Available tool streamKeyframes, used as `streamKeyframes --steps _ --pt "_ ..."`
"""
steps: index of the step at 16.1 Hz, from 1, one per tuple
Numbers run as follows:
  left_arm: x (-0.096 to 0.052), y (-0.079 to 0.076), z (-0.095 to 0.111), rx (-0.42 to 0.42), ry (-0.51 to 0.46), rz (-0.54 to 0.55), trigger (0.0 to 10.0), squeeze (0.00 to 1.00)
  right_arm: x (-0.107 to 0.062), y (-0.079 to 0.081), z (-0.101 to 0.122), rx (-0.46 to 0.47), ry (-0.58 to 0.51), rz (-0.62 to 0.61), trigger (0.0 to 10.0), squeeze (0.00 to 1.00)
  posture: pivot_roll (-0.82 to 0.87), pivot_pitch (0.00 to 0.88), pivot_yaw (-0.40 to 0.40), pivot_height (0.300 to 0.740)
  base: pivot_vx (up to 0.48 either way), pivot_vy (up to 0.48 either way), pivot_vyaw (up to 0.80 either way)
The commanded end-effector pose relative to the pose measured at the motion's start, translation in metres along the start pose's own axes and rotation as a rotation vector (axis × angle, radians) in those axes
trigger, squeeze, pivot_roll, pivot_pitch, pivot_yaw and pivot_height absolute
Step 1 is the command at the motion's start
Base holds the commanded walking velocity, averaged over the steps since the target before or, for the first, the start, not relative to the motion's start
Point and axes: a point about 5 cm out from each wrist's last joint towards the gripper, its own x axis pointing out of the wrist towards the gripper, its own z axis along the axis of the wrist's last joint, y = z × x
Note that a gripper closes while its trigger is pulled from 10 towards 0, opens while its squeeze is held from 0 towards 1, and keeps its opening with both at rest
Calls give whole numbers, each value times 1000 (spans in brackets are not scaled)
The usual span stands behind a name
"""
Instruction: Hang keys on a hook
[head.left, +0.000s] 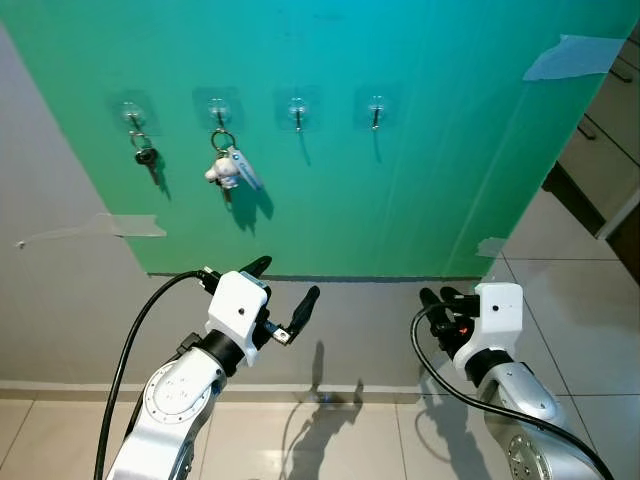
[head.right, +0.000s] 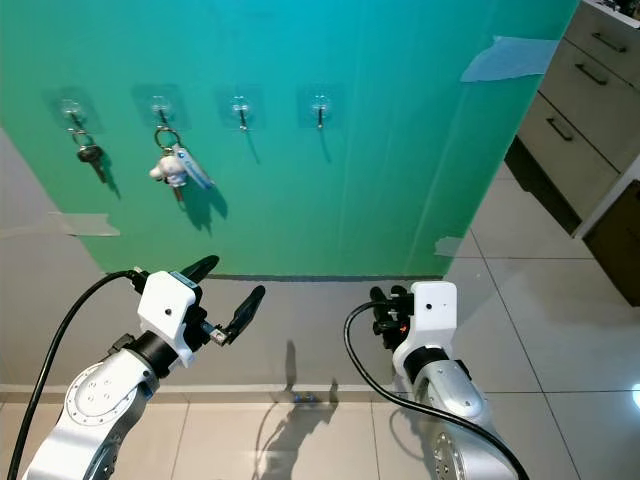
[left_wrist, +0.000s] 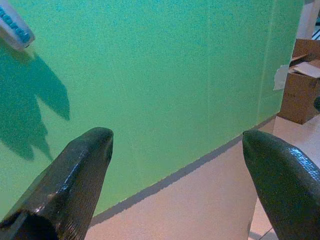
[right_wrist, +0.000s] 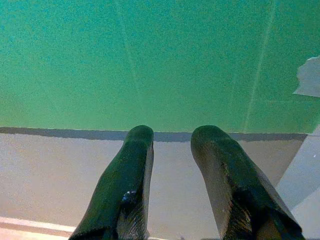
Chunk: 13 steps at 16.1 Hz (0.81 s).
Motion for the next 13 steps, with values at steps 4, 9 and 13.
streamKeyframes --steps 4,9,13 --pt "1 2 1 10 6 10 10000 0 1 -1 -1 -4 12 -9 10000 0 -24 0 24 740 0 374 0" --pt "2 0 2 58 3 -18 10000 0 0 -3 0 -11 10 -22 10000 0 -27 0 25 740 0 55 0" --pt "3 1 0 35 15 -3 10000 0 0 -5 1 -16 9 -28 10000 0 -31 0 25 740 0 -360 0"
